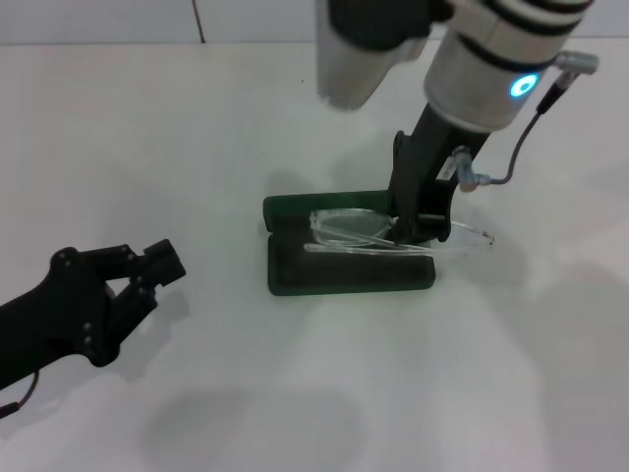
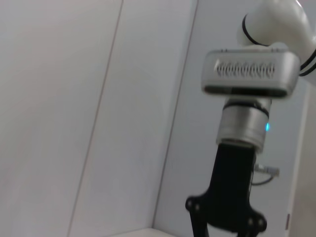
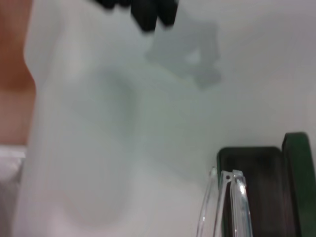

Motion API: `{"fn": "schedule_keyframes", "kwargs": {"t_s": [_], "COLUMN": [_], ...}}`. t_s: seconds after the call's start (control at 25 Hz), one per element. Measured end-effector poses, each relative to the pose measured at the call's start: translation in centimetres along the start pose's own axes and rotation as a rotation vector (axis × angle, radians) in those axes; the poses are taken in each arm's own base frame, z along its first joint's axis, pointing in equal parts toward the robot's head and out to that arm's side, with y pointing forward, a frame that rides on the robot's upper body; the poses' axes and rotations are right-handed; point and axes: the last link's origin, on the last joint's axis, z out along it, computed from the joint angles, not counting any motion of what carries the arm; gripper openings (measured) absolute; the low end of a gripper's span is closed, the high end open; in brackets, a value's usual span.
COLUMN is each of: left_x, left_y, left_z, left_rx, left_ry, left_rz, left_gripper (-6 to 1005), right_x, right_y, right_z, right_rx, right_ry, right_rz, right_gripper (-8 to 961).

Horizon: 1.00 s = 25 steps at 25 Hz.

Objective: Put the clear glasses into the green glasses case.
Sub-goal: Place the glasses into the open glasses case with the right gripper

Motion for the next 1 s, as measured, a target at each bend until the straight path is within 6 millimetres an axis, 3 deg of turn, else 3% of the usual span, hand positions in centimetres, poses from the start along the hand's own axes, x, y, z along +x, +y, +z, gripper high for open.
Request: {"fn": "schedule_keyframes", "kwargs": {"t_s": [0.24, 1.0], "left_x": [0.2, 0.0], "left_y": [-0.3, -0.4], "left_z": [-0.1, 0.3], "left_rx": [0.02, 0.042], "left_ry": [0.01, 0.024], "left_rz": [0.006, 0.001], "left_gripper": [112, 112], "right_x": [-0.3, -2.0], "right_y": [-0.1, -0.6], "right_z": [2.7, 6.0], "right_rx": [0.042, 0.156], "right_ry": [0.106, 0.079], "right_rz": [-0.071, -0.185], "right_gripper": [109, 109]}}
